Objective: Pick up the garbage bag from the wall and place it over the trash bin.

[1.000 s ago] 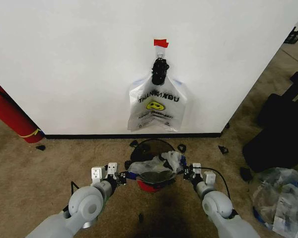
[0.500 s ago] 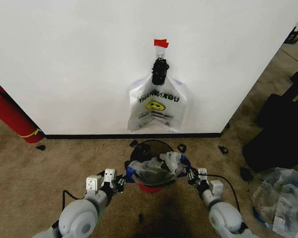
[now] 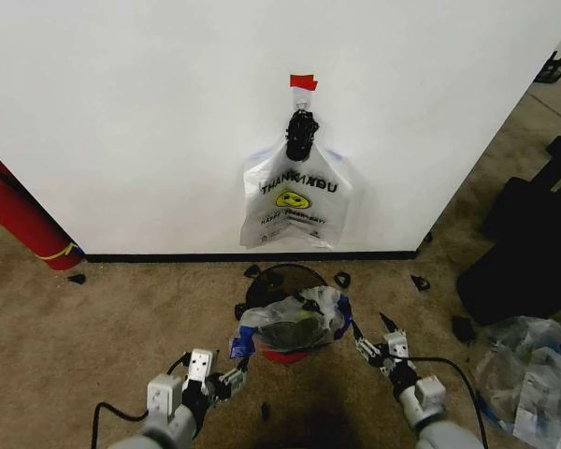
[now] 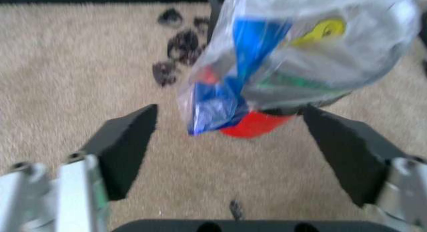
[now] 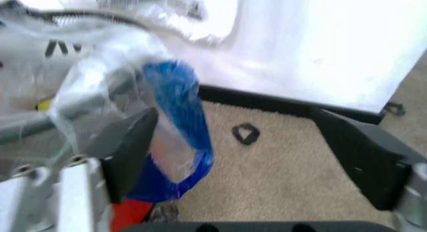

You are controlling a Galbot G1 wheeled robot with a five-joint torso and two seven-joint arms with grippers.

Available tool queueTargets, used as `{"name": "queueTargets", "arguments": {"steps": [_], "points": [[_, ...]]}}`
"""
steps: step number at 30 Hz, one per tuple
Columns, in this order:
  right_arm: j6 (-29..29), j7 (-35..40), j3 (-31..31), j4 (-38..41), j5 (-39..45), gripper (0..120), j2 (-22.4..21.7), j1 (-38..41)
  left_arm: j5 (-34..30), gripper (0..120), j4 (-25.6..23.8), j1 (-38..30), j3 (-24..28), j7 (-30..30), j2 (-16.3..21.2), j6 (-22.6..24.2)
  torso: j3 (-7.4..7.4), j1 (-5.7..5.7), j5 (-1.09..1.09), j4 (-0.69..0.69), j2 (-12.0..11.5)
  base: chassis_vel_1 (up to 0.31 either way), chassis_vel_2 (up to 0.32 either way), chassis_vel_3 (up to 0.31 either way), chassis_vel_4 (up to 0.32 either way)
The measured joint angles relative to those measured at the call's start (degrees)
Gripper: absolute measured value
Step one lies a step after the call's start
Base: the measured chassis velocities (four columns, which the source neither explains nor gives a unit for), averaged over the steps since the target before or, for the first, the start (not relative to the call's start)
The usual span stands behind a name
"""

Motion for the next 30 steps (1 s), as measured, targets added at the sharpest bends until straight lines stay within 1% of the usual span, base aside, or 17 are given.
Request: {"name": "queueTargets", "arguments": {"steps": [2, 4, 7, 8, 9, 11, 14, 15, 16, 18, 21, 23, 25, 27, 28, 30], "points": [[1.5, 0.0, 0.6, 0.4, 0.0, 94, 0.5, -0.7, 1.4, 98, -0.4, 1.3, -0.5, 1.2, -0.2, -2.6, 0.00, 0.00, 0.01, 0.00, 0.0, 0.000, 0.000, 0.000, 0.000], [3.7, 0.0, 1.5, 0.7, 0.2, 100, 1.1, -1.2, 3.4, 100, -0.5, 2.1, -0.9, 2.9, -0.6, -6.9, 0.00, 0.00, 0.01, 0.01, 0.0, 0.000, 0.000, 0.000, 0.000], [9.0, 0.0, 4.0, 1.8, 0.9, 100, 3.1, -3.2, 6.0, 100, 0.4, 1.5, -1.2, 4.8, -1.7, -14.9, 0.01, 0.00, 0.00, 0.01, 0.0, 0.000, 0.000, 0.000, 0.000], [9.0, 0.0, 4.0, 1.8, 0.9, 100, 3.1, -3.2, 6.0, 100, 0.4, 1.5, -1.2, 4.8, -1.7, -14.9, 0.01, 0.00, 0.00, 0.01, 0.0, 0.000, 0.000, 0.000, 0.000], [11.5, -0.2, 5.2, 2.5, 1.2, 100, 4.0, -4.6, 6.3, 100, 0.8, 0.3, -1.2, 5.6, -2.0, -17.1, 0.01, 0.00, 0.01, 0.01, 0.0, 0.000, 0.000, 0.000, 0.000], [16.1, -0.2, 6.8, 3.5, 0.4, 100, 5.6, -7.0, 6.7, 100, 1.6, -2.5, -0.9, 7.2, -2.0, -19.8, 0.01, 0.00, 0.01, 0.00, 0.0, 0.000, 0.000, 0.000, 0.000], [22.8, -0.9, 8.2, 5.1, -0.4, 100, 8.2, -10.9, 8.5, 100, 3.8, -7.9, 0.5, 10.1, -1.6, -22.0, 0.01, 0.00, -0.01, -0.03, 0.0, 0.000, 0.000, 0.000, 0.000], [24.8, -1.0, 8.3, 5.7, -0.4, 100, 9.0, -12.2, 9.0, 100, 4.5, -9.8, 0.9, 10.9, -1.5, -22.2, 0.01, 0.00, -0.01, -0.05, 0.0, 0.000, 0.000, 0.000, 0.000], [24.8, -1.0, 8.3, 5.7, -0.4, 100, 9.0, -12.2, 9.0, 100, 4.5, -9.8, 0.9, 10.9, -1.5, -22.2, 0.01, 0.00, -0.01, -0.05, 0.0, 0.000, 0.000, 0.000, 0.000], [27.2, -1.0, 7.9, 6.8, -0.6, 100, 9.9, -13.5, 10.3, 100, 5.4, -12.0, 0.9, 11.9, -1.5, -22.1, 0.01, 0.00, -0.01, -0.03, 0.0, 0.000, 0.000, 0.000, 0.000], [29.3, -0.4, 6.6, 9.3, -2.7, 100, 11.6, -15.8, 12.3, 100, 7.0, -15.1, 0.9, 12.3, -2.3, -20.2, 0.01, 0.01, 0.01, 0.04, 0.0, 0.000, 0.000, 0.000, 0.000], [29.7, 0.8, 5.8, 11.2, -4.1, 100, 12.7, -17.7, 12.8, 100, 8.1, -17.2, 1.4, 12.4, -3.3, -18.5, 0.01, 0.01, -0.01, 0.00, 0.0, 0.000, 0.000, 0.000, 0.000], [29.8, 1.3, 5.5, 12.2, -4.6, 100, 13.1, -18.8, 12.8, 100, 8.7, -18.3, 1.9, 12.4, -3.7, -17.7, 0.01, 0.01, 0.00, 0.02, 0.0, 0.000, 0.000, 0.000, 0.000], [29.5, 2.6, 5.1, 14.6, -5.7, 100, 14.1, -21.3, 12.8, 100, 10.5, -21.5, 3.2, 12.7, -4.1, -15.5, 0.01, 0.01, -0.01, 0.00, 0.0, 0.000, 0.000, 0.000, 0.000], [28.7, 4.0, 4.9, 15.9, -6.8, 100, 14.6, -22.5, 12.5, 100, 11.4, -23.1, 3.8, 12.9, -4.0, -14.3, 0.01, 0.01, -0.01, -0.01, 0.0, 0.000, 0.000, 0.000, 0.000], [24.0, 9.3, 4.3, 19.0, -10.9, 100, 15.2, -24.5, 11.4, 100, 13.4, -26.7, 4.9, 13.2, -3.2, -11.4, 0.01, 0.01, -0.01, 0.00, 0.0, 0.000, 0.000, 0.000, 0.000]]}}
